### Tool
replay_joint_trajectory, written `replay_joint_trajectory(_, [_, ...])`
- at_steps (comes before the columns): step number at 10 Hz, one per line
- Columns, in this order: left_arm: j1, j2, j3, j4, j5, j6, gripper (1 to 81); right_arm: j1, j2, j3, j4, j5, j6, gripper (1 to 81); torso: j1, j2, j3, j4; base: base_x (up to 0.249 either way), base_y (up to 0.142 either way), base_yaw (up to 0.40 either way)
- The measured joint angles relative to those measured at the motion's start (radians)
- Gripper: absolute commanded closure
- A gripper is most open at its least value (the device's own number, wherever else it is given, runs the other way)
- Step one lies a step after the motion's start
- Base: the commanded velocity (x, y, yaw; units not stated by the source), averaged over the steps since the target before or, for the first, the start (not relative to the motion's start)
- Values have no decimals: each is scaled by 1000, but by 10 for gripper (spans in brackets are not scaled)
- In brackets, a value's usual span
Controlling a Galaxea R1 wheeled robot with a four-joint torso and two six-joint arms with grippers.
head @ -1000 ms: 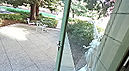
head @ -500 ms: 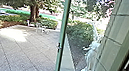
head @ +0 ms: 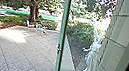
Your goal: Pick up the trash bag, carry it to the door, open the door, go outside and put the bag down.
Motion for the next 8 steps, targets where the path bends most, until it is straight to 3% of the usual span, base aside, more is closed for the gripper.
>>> replay_joint_trajectory(8, [2,4,1,0,1,0,811,-5,-1,0,1,-3,2,10,-2,-1,0,0,93,0,0])
